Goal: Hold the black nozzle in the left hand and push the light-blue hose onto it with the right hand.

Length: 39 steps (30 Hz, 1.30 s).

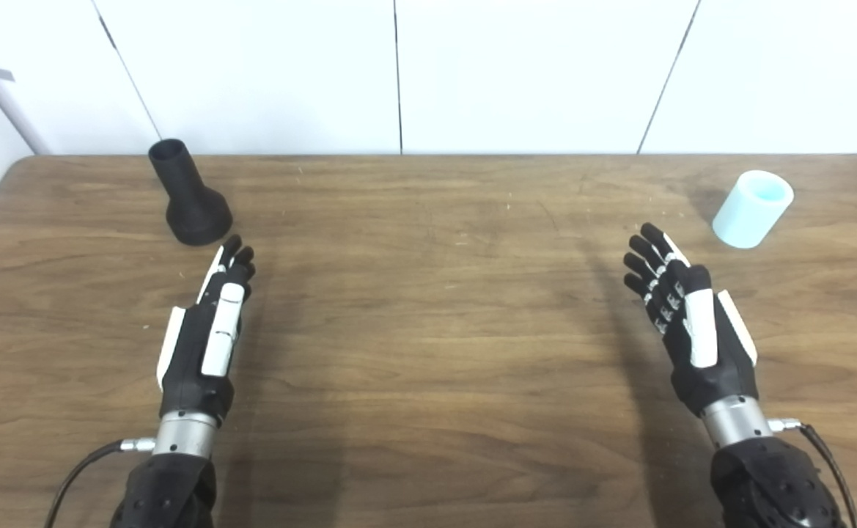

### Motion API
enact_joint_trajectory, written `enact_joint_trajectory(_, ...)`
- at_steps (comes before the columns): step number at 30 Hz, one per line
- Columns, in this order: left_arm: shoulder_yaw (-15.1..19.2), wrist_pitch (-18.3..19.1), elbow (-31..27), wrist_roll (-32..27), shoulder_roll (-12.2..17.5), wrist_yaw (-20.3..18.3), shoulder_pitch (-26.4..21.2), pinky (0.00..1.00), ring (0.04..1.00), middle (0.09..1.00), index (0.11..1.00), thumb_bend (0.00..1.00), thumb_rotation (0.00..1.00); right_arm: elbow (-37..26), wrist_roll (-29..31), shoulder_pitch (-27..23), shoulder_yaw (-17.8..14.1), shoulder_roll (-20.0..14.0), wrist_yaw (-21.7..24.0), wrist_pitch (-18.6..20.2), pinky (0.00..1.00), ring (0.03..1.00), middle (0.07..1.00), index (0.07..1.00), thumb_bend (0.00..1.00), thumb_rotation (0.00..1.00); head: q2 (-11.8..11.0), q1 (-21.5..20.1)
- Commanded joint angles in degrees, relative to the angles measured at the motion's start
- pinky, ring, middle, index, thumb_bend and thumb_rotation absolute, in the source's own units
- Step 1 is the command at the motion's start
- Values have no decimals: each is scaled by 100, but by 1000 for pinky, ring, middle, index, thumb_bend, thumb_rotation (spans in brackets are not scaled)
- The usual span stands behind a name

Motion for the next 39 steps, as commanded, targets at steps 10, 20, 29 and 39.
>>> enact_joint_trajectory(10,-11,-67,-234,-42,78,-62,-14,1000,971,956,925,427,914,-193,8,-80,-55,5,-54,-100,924,947,946,953,568,1000,2,-36)
enact_joint_trajectory(20,34,-74,-194,-18,69,-84,-21,1000,965,948,921,435,893,-200,29,-79,-69,8,-51,-101,933,953,949,958,571,1000,-71,-12)
enact_joint_trajectory(29,-20,-167,-198,5,26,-93,49,1000,962,946,920,437,882,-159,43,-8,-91,-15,-20,-203,933,953,949,957,570,1000,-230,141)
enact_joint_trajectory(39,-217,-558,17,169,-90,-37,238,1000,962,947,919,446,877,336,234,179,-265,-202,190,-790,909,939,940,941,599,1000,-773,890)
